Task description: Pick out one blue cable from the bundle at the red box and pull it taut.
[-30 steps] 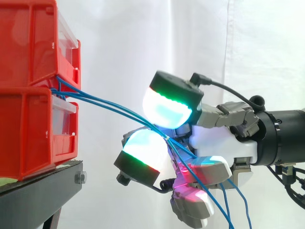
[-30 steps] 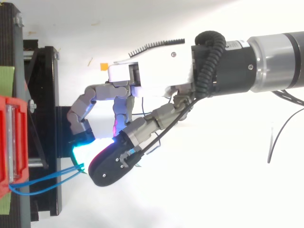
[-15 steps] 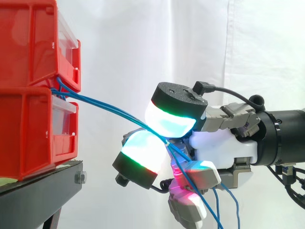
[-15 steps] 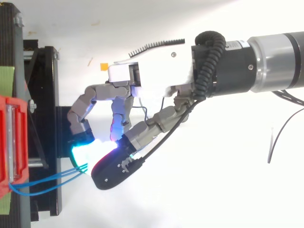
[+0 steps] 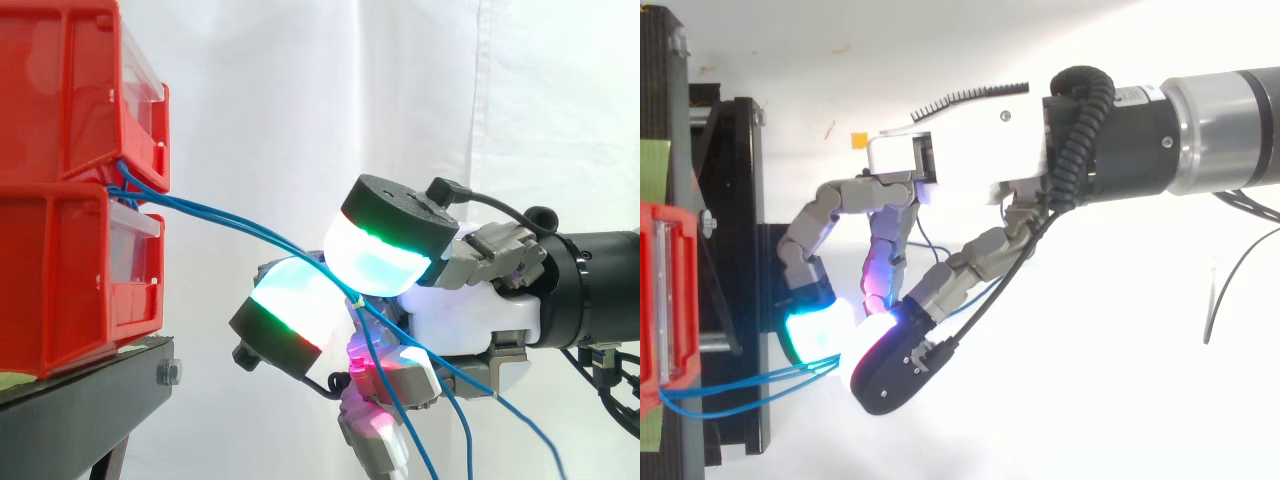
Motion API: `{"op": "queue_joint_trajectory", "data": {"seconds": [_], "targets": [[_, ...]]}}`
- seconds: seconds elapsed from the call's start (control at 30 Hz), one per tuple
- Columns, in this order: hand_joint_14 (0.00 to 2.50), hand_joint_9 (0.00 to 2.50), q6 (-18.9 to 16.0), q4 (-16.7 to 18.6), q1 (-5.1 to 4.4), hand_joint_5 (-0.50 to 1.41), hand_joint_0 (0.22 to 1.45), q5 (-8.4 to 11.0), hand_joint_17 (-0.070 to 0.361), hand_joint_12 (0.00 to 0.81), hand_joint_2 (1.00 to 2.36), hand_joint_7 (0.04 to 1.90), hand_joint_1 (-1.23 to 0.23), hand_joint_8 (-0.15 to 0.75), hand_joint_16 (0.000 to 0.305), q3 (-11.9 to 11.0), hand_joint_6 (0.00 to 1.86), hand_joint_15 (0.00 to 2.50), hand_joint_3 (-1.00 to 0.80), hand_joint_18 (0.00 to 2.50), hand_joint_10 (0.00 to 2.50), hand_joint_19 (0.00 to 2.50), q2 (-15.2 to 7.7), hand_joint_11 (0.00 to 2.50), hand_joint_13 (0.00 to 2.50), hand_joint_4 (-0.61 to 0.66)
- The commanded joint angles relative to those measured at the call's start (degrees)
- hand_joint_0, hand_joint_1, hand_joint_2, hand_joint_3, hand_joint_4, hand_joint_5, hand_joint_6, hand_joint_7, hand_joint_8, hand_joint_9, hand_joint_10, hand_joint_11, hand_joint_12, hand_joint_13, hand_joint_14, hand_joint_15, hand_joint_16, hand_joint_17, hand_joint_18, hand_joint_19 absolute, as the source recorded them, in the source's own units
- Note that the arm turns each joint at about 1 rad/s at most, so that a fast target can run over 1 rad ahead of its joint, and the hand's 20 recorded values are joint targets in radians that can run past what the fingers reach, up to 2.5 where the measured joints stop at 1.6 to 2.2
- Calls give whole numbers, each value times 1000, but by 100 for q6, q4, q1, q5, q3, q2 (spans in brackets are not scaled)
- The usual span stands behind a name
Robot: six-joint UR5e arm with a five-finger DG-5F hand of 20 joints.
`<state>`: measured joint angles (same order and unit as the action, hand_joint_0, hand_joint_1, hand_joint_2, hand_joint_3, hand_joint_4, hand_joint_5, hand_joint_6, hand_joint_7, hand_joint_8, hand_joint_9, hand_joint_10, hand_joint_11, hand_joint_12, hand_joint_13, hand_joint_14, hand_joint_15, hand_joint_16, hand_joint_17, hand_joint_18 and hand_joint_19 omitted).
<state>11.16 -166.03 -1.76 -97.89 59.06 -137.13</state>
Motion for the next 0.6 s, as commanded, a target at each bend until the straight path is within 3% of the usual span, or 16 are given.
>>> {"op": "queue_joint_trajectory", "data": {"seconds": [0.0,0.3,0.57], "targets": [[23,1217,0,0,0,-154,850,-2,106,360,1000,916,-914,309,47,0,928,659,-500,822,24,790,2,815,1027,-187],[25,1259,0,0,9,-137,714,-2,99,351,1000,926,-824,322,44,0,915,657,-500,860,26,755,2,746,1046,-5],[23,1279,0,0,-9,-117,651,-2,94,347,1000,928,-666,314,42,0,861,660,-493,837,23,760,2,712,1049,20]]}}
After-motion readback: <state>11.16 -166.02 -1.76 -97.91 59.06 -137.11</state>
